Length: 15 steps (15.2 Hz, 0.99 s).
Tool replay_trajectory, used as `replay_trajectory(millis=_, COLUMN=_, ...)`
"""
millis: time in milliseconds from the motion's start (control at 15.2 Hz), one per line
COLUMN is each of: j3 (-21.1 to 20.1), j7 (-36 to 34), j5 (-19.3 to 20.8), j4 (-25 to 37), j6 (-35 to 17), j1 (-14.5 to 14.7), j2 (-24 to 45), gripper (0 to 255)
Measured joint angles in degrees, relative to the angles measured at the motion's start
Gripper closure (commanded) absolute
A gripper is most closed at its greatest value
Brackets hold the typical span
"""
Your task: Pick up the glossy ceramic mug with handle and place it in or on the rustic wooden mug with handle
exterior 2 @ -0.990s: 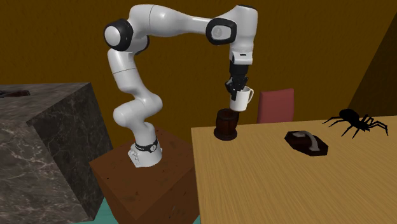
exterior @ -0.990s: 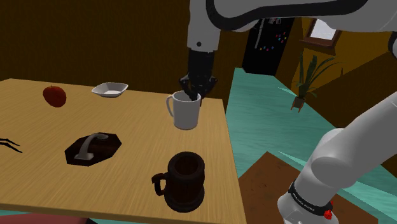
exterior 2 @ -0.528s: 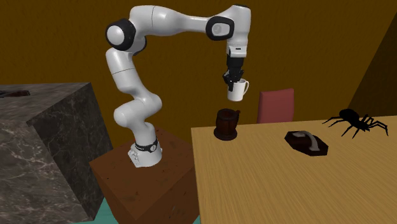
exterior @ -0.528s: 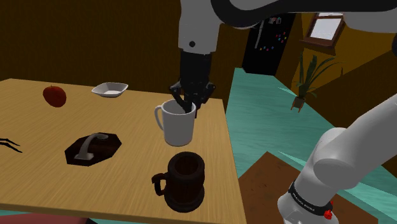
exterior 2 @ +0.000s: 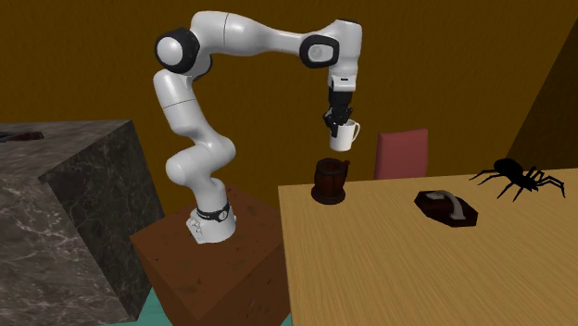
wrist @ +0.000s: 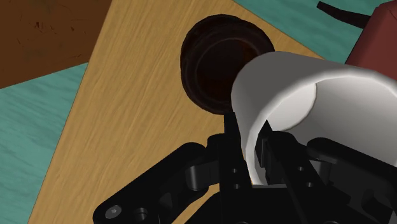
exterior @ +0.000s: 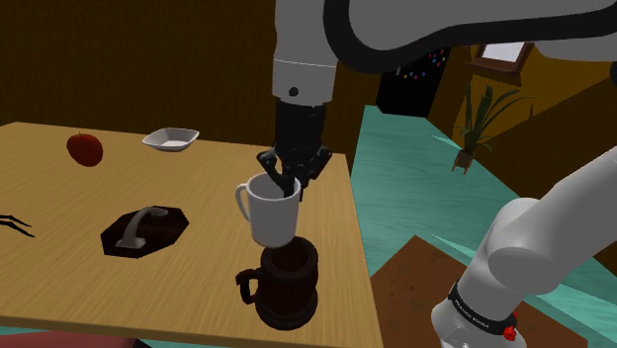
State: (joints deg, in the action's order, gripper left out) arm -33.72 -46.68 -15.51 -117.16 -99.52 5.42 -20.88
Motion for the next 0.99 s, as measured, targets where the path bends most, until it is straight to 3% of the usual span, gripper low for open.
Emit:
replay_trajectory(millis=726, j3=-1.2, j7=0.9, j5=-0.9, j4=-8.4, j6=-8.4, j1=0.5, j2=0.0, gripper=255)
replay_trajectory(millis=990, j3=-1.4, j7=0.8, j5=-0.9, j4=-8.8, j6=-9.1, j1=0.5, j2=0.3, gripper=255)
